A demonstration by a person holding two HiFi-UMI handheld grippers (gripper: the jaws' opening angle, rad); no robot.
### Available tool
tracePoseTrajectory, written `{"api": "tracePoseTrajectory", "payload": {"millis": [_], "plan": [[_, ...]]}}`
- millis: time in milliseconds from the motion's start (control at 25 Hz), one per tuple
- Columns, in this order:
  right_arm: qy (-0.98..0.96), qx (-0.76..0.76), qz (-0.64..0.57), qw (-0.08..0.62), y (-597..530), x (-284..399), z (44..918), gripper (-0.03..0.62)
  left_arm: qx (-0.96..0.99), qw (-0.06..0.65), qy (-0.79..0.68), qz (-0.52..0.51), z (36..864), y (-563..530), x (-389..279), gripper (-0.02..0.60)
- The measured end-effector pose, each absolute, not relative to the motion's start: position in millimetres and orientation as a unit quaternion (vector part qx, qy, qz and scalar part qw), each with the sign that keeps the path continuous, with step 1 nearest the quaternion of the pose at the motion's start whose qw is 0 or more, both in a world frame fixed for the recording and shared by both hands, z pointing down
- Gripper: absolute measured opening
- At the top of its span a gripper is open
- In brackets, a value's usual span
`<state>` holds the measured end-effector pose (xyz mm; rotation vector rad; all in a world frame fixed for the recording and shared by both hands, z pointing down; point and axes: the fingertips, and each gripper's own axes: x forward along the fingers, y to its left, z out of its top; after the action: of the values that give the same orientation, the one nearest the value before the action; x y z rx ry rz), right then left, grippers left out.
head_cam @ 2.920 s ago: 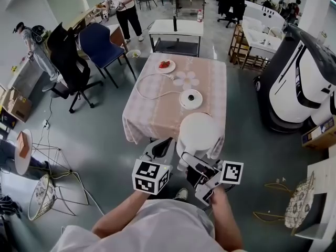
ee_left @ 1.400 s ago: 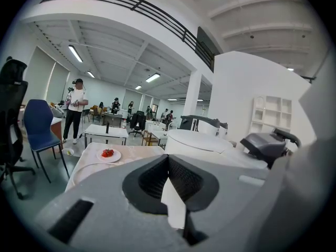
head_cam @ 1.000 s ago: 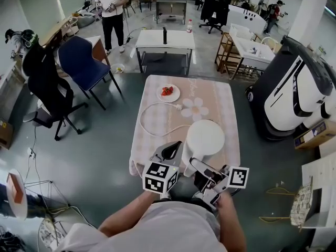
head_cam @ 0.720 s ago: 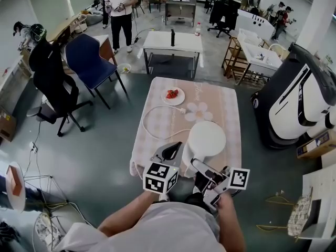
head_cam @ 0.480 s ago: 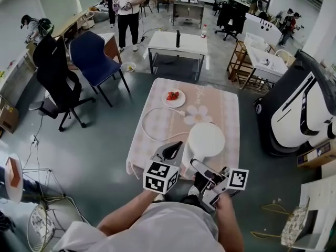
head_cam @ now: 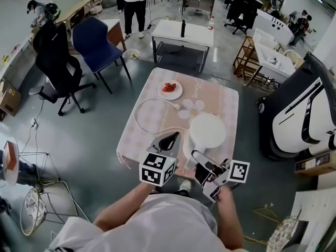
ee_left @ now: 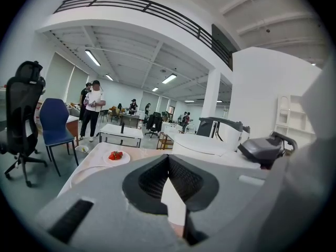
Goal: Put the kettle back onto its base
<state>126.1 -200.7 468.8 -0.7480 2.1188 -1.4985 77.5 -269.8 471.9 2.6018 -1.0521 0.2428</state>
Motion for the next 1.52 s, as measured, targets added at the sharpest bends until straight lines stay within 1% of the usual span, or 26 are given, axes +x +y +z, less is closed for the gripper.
{"api": "tracePoseTrajectory", "payload": {"millis": [520,1040,1520], "plan": [[0.781,-0.23,-0.549,0.192,-225.6,157.8,478.3,0.198,0.892,0.165,-0.413,0.087,478.7,-285.9,103.5,0.003],[0.789,-0.199,-0.553,0.18,-247.5,164.1,489.3,0.199,0.879,0.163,-0.439,0.094,486.1,-298.2,109.3,0.003],[0.793,-0.183,-0.55,0.188,-248.3,163.9,502.5,0.199,0.873,0.166,-0.449,0.099,494.8,-298.0,110.3,0.003]]}}
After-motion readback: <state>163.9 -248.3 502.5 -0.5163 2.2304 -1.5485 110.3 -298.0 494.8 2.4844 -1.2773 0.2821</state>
